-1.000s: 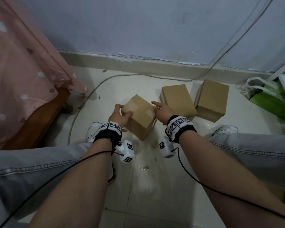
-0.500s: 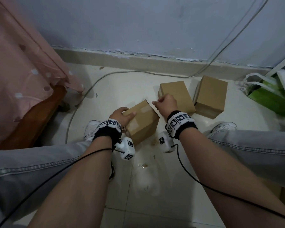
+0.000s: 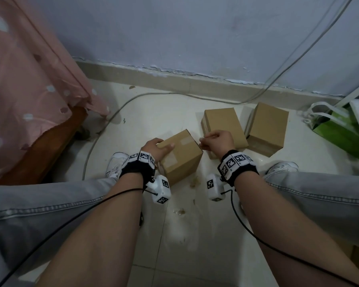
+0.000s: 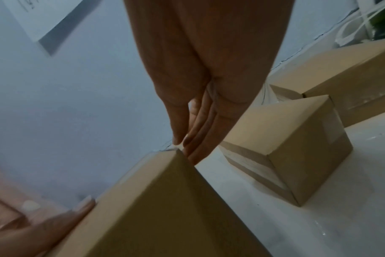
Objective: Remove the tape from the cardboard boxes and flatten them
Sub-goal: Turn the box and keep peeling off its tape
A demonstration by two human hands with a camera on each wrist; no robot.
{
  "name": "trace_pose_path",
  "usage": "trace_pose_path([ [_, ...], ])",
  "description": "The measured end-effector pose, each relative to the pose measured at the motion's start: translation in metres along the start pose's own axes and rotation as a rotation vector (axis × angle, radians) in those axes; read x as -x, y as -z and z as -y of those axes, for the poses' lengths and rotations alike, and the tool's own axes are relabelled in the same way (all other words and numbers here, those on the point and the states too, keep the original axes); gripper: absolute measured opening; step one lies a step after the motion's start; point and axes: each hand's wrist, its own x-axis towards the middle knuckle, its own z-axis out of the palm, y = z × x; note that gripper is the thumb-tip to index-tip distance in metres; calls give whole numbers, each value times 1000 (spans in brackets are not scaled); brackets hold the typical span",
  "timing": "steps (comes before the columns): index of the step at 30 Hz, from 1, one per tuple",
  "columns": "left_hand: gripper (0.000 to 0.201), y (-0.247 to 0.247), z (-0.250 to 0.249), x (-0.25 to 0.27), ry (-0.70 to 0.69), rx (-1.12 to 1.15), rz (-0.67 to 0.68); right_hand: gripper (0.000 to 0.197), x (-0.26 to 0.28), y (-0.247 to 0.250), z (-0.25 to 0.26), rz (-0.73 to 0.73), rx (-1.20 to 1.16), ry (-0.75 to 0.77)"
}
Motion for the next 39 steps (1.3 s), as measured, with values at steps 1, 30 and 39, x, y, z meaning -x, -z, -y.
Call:
trace_pose_path([
  [1,70,1,-1,-1,-8,-19,-17,14,-1,-1,3,21,-42,2],
  [30,12,-1,-52,6,-223,349,-21,25,15,-21,41,485,-541,-275],
  [39,2,1,-54,6,-199,329,-108,15,17,-25,44,491,-686,-376],
])
